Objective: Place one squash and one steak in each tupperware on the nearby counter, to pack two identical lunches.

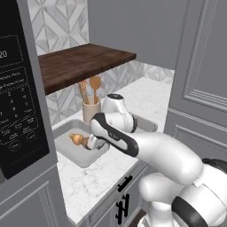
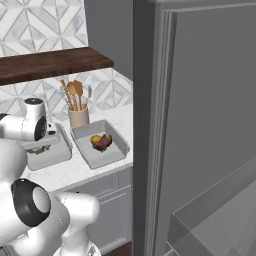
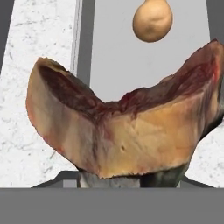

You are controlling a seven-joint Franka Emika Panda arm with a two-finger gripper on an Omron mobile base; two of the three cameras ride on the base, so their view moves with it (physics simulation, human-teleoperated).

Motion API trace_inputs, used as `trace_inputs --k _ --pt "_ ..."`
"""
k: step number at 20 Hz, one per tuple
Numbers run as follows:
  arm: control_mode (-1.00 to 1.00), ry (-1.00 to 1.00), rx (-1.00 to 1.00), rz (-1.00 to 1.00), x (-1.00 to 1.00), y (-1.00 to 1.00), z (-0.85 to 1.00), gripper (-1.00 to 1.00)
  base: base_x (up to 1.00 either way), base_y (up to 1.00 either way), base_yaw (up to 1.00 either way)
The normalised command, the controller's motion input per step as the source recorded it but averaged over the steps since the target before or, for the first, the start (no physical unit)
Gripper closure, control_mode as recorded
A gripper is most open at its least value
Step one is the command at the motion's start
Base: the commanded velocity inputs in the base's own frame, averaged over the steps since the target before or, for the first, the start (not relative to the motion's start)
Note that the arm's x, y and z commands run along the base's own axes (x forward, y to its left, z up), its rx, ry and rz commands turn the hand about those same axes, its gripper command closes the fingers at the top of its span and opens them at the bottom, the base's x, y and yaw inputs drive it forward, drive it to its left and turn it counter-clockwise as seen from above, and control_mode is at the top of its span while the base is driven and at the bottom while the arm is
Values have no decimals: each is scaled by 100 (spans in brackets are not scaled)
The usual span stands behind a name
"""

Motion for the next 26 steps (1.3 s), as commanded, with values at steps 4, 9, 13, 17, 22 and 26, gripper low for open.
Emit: trace_inputs --k 4,9,13,17,22,26 --pt "-100 0 -5 0 25 0 -27 100 0 0 0" --pt "-100 0 -4 0 36 5 -29 100 0 0 0" --pt "-100 0 -4 -2 45 29 -25 100 0 0 0" --pt "-100 0 -4 -1 37 16 -27 100 0 0 0" --pt "-100 0 -1 0 37 0 -25 100 0 0 0" --pt "-100 0 -2 0 8 2 -34 100 0 0 0"
